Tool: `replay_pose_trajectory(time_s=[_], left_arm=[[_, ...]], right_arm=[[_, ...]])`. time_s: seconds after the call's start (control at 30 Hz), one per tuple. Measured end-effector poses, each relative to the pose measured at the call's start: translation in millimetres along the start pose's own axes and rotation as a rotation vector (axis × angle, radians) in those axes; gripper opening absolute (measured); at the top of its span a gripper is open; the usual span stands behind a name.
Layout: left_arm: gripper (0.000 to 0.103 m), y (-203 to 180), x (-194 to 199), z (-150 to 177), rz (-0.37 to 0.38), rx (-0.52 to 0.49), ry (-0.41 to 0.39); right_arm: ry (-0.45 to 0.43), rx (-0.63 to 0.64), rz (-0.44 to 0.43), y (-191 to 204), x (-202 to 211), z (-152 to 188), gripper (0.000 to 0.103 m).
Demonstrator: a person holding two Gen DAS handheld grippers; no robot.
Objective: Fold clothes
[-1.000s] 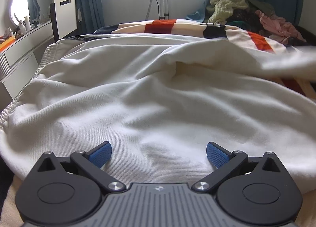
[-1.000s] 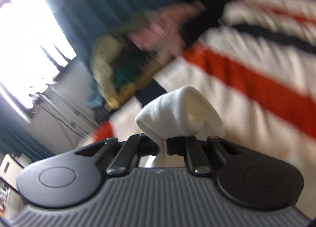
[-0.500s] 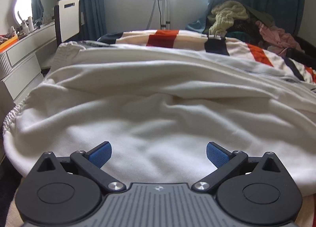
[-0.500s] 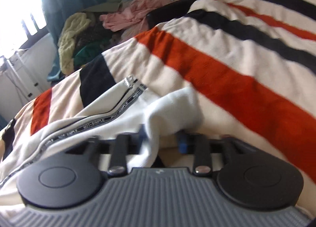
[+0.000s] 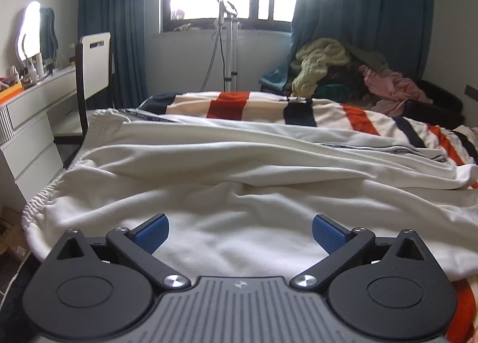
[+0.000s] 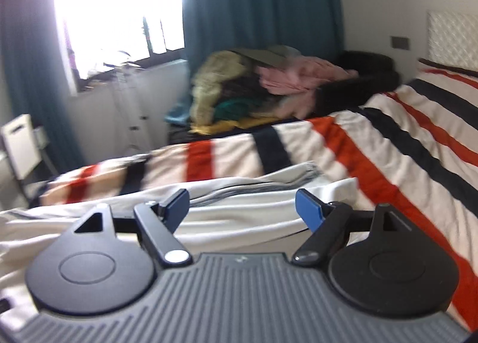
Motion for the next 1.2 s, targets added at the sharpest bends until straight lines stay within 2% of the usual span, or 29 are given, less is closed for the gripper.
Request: replay_pose_trajectory(time_s=[0.07, 0.13, 0.2, 0.27, 0.37, 0.5, 0.63, 0.77, 0.83, 0.93, 1.0, 1.03, 1.1, 1.2], left_arm=[[0.103, 4, 14, 5, 0.036, 0.014, -0.013], [0.103, 14, 27, 12, 0.129, 0.076, -0.025], [0.103, 29, 32, 18, 0.174, 0.145, 0.007], [0.103, 47, 36, 21, 0.151, 0.173, 0.026], [0.103, 76, 41, 14, 0.06, 0.18, 0.029], [0.103, 126, 30, 3, 0.009, 0.267, 0.118], [0.103, 191, 9, 8, -0.012, 0.478, 0.216], [0.103, 244, -21, 35, 0.015, 0.81, 0.326], [0.102, 262, -30, 47, 0.047, 0.953, 0.344], [0.101, 277, -37, 56, 0.073, 1.099, 0.315], [0.093, 280, -38, 51, 0.097, 1.101, 0.288], [0.085, 280, -38, 48, 0.109, 1.091, 0.271], [0.08, 278, -34, 41, 0.142, 1.068, 0.23], [0.072, 274, -28, 33, 0.164, 1.025, 0.182]], right_arm=[[-0.015, -0.014, -0.032, 20, 31, 13, 0.079], [-0.037, -0.034, -0.059, 37, 58, 28, 0.079], [-0.055, -0.051, -0.058, 46, 74, 44, 0.079], [-0.057, -0.076, -0.047, 48, 78, 58, 0.079], [-0.052, -0.091, -0.008, 46, 77, 74, 0.079], [-0.02, -0.143, 0.037, 35, 67, 88, 0.079], [0.011, -0.212, 0.108, 17, 57, 99, 0.079], [0.065, -0.289, 0.176, -3, 46, 111, 0.079], [0.063, -0.312, 0.173, -8, 46, 114, 0.079], [0.064, -0.342, 0.171, -14, 44, 118, 0.079], [0.072, -0.361, 0.167, -17, 42, 119, 0.079], [0.076, -0.371, 0.166, -18, 41, 120, 0.079], [0.086, -0.405, 0.164, -24, 39, 122, 0.079], [0.095, -0.527, 0.228, -51, 40, 133, 0.079]])
Point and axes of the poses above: each gripper's, at about its wrist camera, not at the fingertips, and x roughly against the way its jaws point, y to its left, z to its underside, the point moved 6 cm from there along -x, roughly the way its jaws point, and after that the axes turned 2 degrees about x, right-handed, at the moved point
